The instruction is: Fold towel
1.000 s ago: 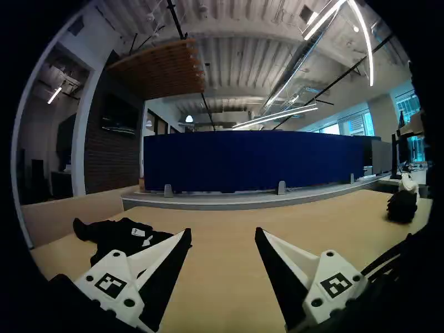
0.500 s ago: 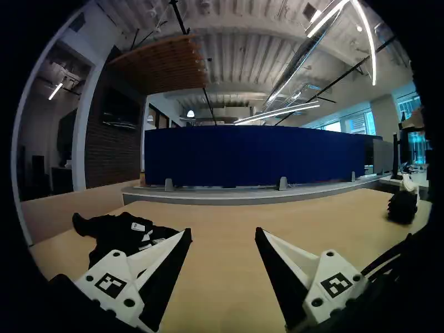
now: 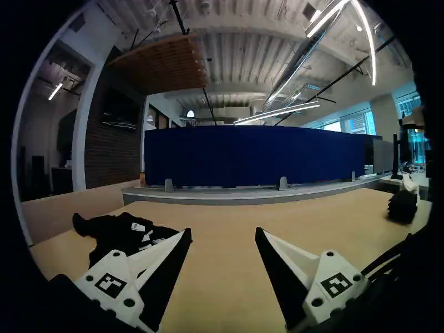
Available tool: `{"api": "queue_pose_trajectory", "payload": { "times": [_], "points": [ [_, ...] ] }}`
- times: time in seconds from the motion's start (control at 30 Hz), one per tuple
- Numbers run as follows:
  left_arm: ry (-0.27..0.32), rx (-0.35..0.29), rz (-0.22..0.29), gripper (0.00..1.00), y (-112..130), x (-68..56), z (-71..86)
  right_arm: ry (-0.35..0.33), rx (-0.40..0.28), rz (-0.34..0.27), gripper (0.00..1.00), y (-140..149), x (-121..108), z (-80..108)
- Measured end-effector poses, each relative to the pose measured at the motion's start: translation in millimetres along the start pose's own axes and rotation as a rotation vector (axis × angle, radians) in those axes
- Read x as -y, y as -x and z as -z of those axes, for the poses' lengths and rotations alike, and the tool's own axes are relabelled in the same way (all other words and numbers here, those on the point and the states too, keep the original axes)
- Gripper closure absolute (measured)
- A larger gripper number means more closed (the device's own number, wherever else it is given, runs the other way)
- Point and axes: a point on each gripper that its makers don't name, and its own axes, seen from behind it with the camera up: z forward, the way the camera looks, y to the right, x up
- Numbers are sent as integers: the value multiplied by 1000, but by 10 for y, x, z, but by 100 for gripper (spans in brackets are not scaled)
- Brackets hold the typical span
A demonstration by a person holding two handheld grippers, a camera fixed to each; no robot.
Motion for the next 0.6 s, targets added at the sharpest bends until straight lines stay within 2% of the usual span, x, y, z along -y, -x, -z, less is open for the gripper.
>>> {"api": "queue_pose_trajectory", "payload": {
  "times": [0.47,0.6],
  "points": [
    [0,0,0,15,-10,5,-13,48,-24,-50,0,807,-375,-65],
    [0,0,0,15,-15,4,-15,46,-20,-51,0,1069,-415,-109]
  ]
}}
